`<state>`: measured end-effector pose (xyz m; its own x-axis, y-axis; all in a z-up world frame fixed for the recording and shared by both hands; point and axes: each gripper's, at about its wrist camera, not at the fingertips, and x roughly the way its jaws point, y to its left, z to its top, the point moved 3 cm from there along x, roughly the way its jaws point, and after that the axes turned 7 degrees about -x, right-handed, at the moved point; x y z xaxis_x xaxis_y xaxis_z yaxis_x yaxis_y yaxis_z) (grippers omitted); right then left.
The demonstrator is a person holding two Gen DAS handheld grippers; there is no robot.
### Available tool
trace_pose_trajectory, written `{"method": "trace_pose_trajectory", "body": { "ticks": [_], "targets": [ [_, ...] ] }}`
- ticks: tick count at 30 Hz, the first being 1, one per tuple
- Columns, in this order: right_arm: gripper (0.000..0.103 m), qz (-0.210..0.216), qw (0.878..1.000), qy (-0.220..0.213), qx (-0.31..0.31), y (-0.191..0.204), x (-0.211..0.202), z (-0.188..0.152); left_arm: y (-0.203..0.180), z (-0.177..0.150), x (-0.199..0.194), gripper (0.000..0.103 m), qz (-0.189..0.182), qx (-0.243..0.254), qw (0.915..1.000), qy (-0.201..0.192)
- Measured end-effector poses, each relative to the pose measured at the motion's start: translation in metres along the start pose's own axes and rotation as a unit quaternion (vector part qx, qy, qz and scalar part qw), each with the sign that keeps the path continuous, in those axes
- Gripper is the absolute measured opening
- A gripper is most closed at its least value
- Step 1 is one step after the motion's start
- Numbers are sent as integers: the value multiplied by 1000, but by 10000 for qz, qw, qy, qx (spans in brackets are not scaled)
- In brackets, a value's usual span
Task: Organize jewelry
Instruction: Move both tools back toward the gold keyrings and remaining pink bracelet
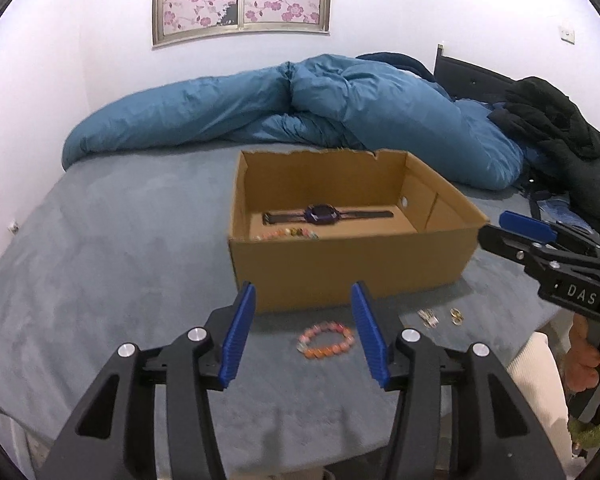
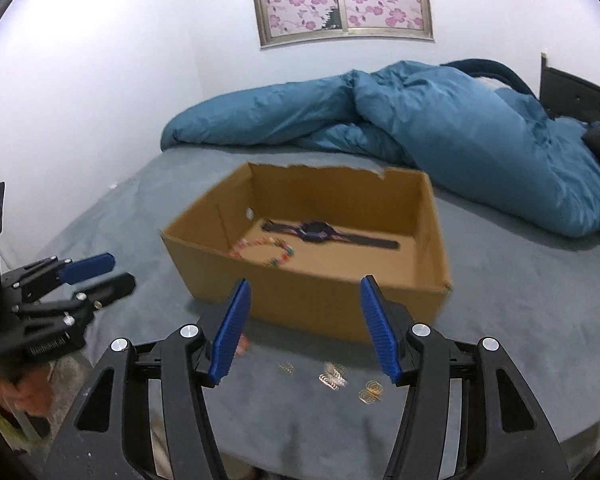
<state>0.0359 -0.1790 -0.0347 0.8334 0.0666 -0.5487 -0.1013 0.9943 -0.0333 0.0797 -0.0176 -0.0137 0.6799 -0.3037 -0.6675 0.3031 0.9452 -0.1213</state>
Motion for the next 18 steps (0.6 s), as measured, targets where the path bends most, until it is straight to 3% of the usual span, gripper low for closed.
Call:
{"method": "trace_pose_trajectory", "body": {
  "ticks": [11, 18],
  "targets": [
    [54, -213, 9992, 324, 50, -45, 13, -52, -25, -51, 26, 48, -433, 243, 9985, 234],
    [48, -38, 9991, 418, -45, -49, 22, -74, -49, -57, 54, 36, -763, 607, 9942, 461]
  ]
}}
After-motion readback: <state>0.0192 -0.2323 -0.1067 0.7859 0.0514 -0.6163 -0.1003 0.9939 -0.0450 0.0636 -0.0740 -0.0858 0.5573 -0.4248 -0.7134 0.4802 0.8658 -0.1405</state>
